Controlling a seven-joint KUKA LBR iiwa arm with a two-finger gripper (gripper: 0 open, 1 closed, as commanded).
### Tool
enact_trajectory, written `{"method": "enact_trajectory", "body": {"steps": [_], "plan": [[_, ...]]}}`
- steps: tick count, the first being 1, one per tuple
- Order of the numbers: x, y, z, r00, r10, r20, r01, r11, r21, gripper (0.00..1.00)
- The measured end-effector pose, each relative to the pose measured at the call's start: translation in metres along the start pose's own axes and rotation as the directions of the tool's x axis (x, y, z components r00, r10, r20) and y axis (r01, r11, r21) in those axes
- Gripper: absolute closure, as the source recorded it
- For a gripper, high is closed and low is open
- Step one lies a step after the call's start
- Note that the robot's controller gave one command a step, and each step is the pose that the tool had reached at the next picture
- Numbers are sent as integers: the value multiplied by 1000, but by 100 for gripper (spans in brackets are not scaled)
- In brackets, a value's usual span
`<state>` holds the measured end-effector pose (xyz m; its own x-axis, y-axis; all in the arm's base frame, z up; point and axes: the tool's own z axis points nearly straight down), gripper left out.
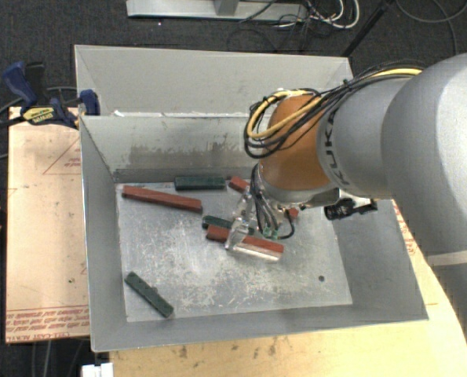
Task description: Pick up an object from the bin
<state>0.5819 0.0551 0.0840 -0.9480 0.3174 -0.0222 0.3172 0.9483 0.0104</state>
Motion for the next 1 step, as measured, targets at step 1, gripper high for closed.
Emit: {"method": "enact_trajectory", "body": {"steps": [1], "plan": [[3,-1,-13,1000,-1,-18,1,1000,8,100]]}}
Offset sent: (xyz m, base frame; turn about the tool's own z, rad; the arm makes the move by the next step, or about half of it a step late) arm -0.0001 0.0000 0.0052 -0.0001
